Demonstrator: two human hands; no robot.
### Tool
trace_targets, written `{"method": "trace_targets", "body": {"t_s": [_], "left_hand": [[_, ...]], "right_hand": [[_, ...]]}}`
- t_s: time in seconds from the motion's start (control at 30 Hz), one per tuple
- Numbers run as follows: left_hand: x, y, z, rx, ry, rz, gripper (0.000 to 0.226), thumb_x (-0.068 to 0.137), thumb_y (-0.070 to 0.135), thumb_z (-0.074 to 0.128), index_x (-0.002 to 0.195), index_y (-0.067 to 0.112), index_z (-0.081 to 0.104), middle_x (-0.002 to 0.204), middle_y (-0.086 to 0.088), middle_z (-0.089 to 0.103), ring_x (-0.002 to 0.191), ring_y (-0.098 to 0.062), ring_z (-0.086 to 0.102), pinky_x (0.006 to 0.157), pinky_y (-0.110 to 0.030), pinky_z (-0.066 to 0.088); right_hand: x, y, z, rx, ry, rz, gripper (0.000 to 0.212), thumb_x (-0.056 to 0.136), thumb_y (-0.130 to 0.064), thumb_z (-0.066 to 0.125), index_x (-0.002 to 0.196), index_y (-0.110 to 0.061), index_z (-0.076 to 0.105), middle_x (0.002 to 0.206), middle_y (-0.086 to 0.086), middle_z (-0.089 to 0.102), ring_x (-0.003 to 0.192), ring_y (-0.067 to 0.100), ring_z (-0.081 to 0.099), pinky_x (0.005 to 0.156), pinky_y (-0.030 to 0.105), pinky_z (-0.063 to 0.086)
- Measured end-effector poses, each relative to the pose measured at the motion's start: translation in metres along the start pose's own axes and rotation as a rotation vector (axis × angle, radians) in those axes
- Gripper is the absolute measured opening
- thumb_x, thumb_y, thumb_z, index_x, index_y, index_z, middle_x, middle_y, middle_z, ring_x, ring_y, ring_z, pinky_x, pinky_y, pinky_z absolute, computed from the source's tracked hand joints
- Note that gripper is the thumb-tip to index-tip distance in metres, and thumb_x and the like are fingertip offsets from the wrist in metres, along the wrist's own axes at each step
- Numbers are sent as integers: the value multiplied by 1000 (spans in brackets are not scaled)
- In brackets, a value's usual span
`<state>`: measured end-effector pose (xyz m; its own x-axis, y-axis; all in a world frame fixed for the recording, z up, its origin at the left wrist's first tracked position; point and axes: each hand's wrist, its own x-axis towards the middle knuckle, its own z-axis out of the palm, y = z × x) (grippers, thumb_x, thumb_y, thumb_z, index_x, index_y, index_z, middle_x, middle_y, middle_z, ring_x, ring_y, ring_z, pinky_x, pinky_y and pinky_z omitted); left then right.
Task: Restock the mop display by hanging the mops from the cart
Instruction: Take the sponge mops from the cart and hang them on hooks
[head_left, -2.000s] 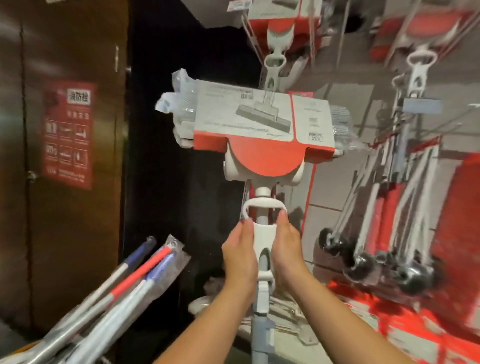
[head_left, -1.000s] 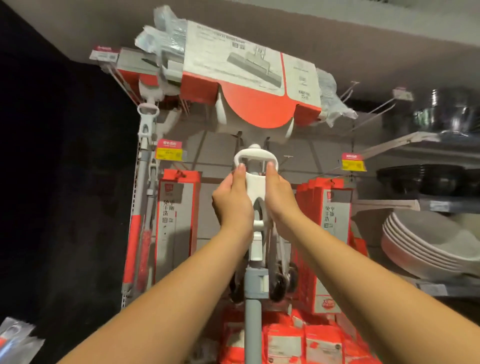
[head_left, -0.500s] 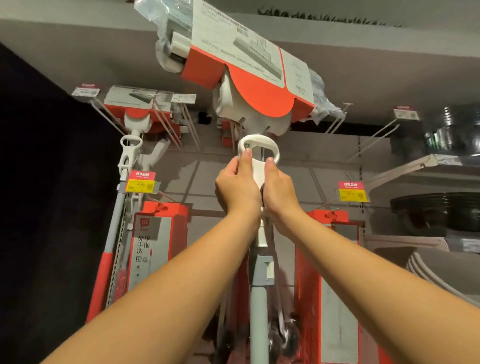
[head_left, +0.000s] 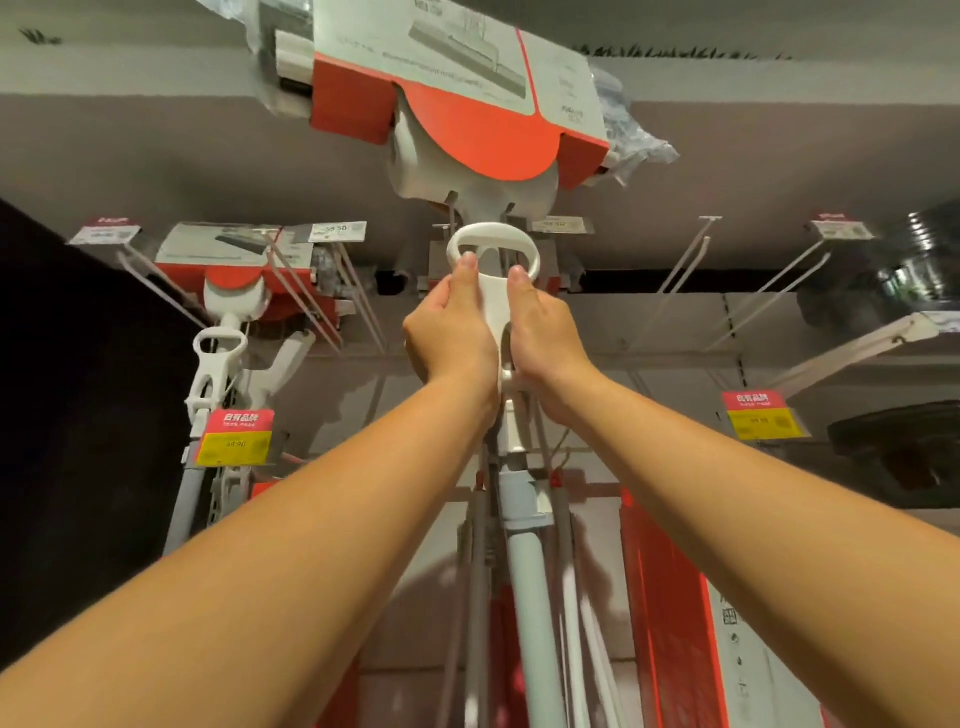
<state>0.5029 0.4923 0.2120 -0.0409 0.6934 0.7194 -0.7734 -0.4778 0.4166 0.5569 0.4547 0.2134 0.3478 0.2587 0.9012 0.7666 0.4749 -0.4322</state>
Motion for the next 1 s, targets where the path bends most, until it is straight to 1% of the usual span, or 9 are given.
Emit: {"method": "trace_targets", "body": {"t_s": [0.1, 0.17, 0.23, 0.33, 0.47, 0.6, 0.73, 0.9, 1.0], "left_hand": [[22, -10, 3, -12, -42, 12, 21, 89, 39, 65, 77, 23, 71, 72, 5, 70, 74, -14, 69, 76, -31, 57], [36, -16, 6, -6, -69, 32, 26, 89, 37, 66, 70, 19, 68, 63, 7, 66, 61, -9, 64, 65, -24, 53], [49, -22, 10, 4, -74, 42, 34, 87, 35, 68, 58, 18, 62, 53, 7, 59, 52, -11, 54, 59, -22, 46], [66, -31, 20, -12, -85, 44, 48, 84, 34, 72, 41, 19, 58, 49, 5, 56, 54, -17, 50, 61, -29, 47], [84, -40, 36, 33, -114, 88, 40, 82, 35, 73, 48, 17, 60, 54, 1, 61, 54, -17, 55, 64, -34, 54], [102, -49, 52, 66, -80, 152, 39, 80, 36, 74, 52, 15, 57, 59, -4, 54, 56, -17, 47, 62, -33, 48], [117, -63, 62, 73, -34, 225, 38, 79, 36, 75, 54, 13, 59, 59, -4, 54, 55, -16, 45, 58, -31, 46], [132, -87, 69, 110, 52, 264, 38, 75, 41, 77, 49, 22, 57, 61, -2, 60, 58, -17, 52, 72, -45, 56], [137, -99, 69, 144, 63, 252, 40, 75, 42, 77, 49, 20, 58, 59, -3, 60, 60, -21, 56, 71, -46, 56]], "right_hand": [[19, 7, 6, 11, 26, -27, 46, 103, -43, 30, 74, -22, 59, 74, -1, 61, 76, 19, 58, 79, 38, 48], [30, 14, 9, 37, 41, -20, 46, 103, -42, 31, 73, -21, 59, 71, -2, 60, 72, 16, 57, 73, 33, 45], [41, 21, 11, 52, 45, -14, 45, 103, -42, 32, 73, -21, 60, 69, -3, 59, 69, 13, 56, 69, 29, 44], [59, 31, 11, 73, 31, -9, 45, 102, -44, 32, 76, -22, 61, 70, -4, 61, 76, 16, 60, 77, 32, 48], [83, 42, 6, 106, 29, 5, 44, 101, -46, 33, 79, -20, 60, 75, -1, 62, 82, 20, 62, 82, 35, 48], [111, 54, 1, 114, 14, -15, 45, 101, -46, 33, 94, -13, 62, 83, 2, 63, 81, 20, 61, 72, 30, 49], [135, 69, 2, 122, -41, -20, 46, 100, -49, 32, 104, -13, 60, 101, 10, 68, 99, 28, 64, 93, 43, 51], [152, 91, 4, 131, -82, -12, 46, 101, -49, 32, 103, -13, 61, 95, 9, 67, 98, 28, 64, 89, 40, 50], [160, 105, 4, 161, -117, 9, 50, 100, -50, 33, 108, -11, 63, 99, 13, 68, 95, 29, 65, 88, 41, 51]]}}
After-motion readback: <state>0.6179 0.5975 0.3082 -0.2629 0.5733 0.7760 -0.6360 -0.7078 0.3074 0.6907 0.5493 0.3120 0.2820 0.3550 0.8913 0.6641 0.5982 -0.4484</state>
